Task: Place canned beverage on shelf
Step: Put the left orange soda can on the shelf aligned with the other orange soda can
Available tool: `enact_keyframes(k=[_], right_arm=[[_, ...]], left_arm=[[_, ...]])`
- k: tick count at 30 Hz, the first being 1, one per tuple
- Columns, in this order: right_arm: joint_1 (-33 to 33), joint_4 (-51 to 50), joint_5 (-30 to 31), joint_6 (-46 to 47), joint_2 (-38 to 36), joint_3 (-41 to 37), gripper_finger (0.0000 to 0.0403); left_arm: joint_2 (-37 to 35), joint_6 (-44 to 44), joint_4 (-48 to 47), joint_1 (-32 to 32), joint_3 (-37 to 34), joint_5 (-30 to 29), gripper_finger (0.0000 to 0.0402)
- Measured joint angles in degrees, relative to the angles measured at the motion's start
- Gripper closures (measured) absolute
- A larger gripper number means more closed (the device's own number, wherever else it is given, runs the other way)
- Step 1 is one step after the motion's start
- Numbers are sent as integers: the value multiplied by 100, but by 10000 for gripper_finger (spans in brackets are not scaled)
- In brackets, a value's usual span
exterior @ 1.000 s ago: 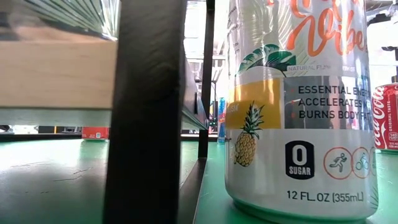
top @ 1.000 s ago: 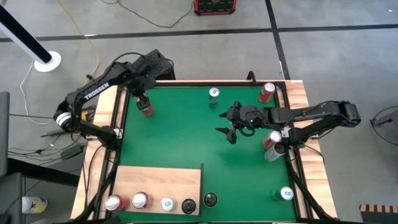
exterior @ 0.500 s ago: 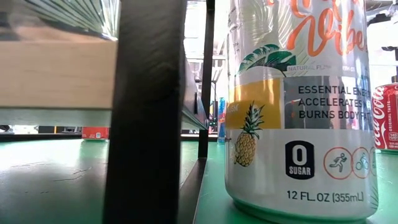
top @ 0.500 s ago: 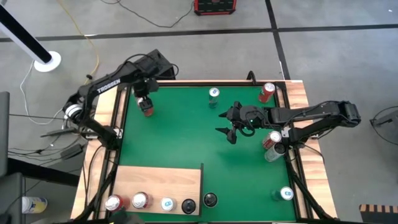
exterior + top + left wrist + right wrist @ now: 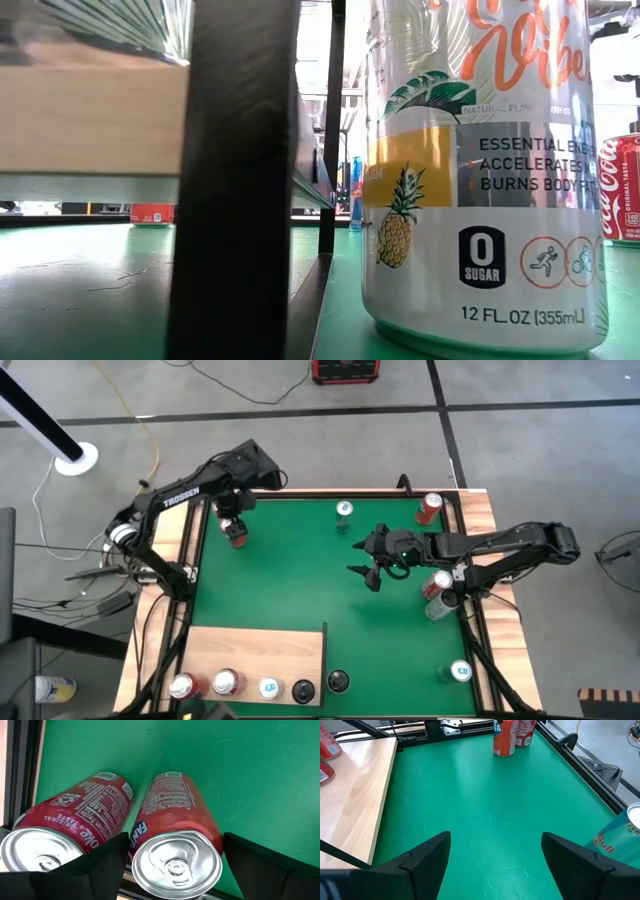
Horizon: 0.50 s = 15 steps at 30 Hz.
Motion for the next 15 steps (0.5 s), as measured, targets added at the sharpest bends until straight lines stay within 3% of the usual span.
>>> enact_keyframes(k=[8,15], right_arm=[[0,0,-2,-4,0,0,67],[0,0,0,16,0,-1,67]], left_arm=[[-39,35,0,0,-223,0,151],[-281,96,17,-36,-170,28,154]])
